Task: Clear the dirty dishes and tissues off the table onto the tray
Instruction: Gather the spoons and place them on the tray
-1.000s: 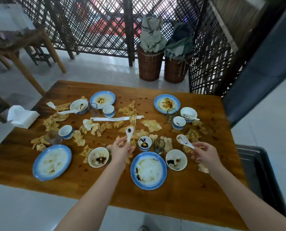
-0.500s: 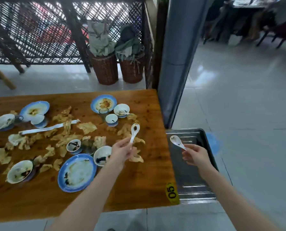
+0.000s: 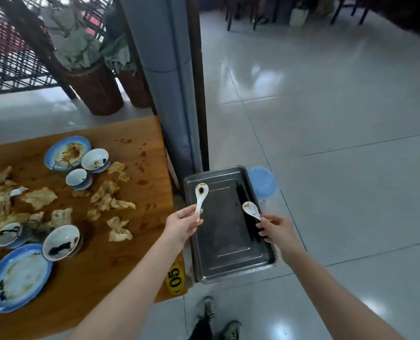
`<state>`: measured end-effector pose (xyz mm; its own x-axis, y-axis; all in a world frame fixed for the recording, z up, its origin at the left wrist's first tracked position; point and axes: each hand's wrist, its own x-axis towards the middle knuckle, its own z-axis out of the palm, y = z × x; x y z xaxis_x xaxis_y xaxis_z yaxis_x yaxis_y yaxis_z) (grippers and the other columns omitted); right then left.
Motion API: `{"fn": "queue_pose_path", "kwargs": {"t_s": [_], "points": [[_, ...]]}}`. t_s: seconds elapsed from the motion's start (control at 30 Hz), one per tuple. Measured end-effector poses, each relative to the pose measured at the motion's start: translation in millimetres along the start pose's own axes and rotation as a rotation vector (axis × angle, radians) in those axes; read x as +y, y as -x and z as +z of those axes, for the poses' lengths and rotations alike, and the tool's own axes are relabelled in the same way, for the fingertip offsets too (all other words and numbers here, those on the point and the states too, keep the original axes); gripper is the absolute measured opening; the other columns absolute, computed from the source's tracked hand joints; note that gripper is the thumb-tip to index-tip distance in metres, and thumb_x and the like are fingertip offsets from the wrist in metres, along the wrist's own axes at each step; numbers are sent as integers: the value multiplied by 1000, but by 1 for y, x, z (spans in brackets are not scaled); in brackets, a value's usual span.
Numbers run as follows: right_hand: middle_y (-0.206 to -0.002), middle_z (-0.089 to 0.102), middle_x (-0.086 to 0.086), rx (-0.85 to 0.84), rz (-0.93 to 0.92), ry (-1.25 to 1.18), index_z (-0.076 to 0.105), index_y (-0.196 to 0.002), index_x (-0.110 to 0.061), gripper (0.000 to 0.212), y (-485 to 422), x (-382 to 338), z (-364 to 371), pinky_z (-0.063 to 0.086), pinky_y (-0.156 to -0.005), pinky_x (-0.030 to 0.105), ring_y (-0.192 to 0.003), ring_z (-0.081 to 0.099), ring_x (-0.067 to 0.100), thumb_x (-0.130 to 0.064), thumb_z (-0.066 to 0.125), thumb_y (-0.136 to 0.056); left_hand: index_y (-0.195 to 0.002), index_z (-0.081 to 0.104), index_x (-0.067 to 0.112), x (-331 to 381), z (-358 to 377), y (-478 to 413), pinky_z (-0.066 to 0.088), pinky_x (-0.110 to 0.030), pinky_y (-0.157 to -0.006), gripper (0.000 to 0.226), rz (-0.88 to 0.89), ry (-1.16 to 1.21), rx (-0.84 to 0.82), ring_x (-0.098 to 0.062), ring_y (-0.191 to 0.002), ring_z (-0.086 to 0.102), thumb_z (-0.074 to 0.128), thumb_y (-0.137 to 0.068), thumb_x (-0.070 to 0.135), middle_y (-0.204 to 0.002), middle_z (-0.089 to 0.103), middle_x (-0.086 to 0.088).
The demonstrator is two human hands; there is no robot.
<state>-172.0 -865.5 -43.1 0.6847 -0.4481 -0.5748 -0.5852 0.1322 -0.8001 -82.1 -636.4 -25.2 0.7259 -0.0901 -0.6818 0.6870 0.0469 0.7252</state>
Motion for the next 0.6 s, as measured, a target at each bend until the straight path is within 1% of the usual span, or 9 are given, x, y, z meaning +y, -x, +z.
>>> {"fn": "queue_pose_path", "kwargs": {"t_s": [0.07, 0.23, 0.33, 0.43, 0.53, 0.6], "points": [[-83, 69, 9, 11, 20, -12, 64, -101, -6, 12, -15, 8, -7, 41, -55, 25, -59, 57, 15, -13, 58, -93, -116, 64, 6, -5, 16, -13, 50, -22, -68, 29, -31, -12, -32, -18, -84, 69, 65, -87, 2, -100, 72, -5], [-83, 70, 9, 33, 55, -13, 65, -97, -6, 12, -65, 22, -16, 42, -58, 26, -62, 59, 17, -15, 59, -92, -111, 65, 6, -18, 57, -59, 55, -19, -63, 29, -111, -31, -78, -16, -79, 73, 69, -84, 1, -101, 73, -7], [-83, 71, 9, 29, 65, -2, 65, -94, -9, 11, -101, 29, -12, 42, -57, 26, -61, 59, 16, -18, 58, -93, -113, 63, 2, -28, 77, -92, 57, -20, -67, 30, -152, -31, -75, -18, -81, 71, 66, -84, -4, -106, 70, -13], [-83, 70, 6, 30, 97, -2, 64, -89, -15, 10, -142, 38, -3, 41, -55, 25, -61, 58, 15, -19, 57, -94, -116, 60, -4, -37, 93, -130, 58, -20, -69, 31, -204, -50, -75, -20, -82, 68, 62, -86, -10, -107, 68, -17], [-84, 69, 5, 28, 128, -1, 63, -91, -16, 9, -186, 50, 8, 39, -53, 24, -60, 57, 14, -20, 55, -94, -119, 57, -9, -49, 105, -170, 57, -20, -70, 32, -237, -82, -75, -20, -79, 66, 57, -87, -14, -107, 65, -20], [-84, 68, 3, 28, 149, 14, 62, -96, -15, 10, -217, 59, 16, 38, -51, 23, -60, 56, 13, -20, 53, -95, -121, 55, -9, -57, 111, -199, 57, -20, -70, 34, -252, -109, -76, -19, -81, 66, 55, -88, -14, -112, 63, -21]]}}
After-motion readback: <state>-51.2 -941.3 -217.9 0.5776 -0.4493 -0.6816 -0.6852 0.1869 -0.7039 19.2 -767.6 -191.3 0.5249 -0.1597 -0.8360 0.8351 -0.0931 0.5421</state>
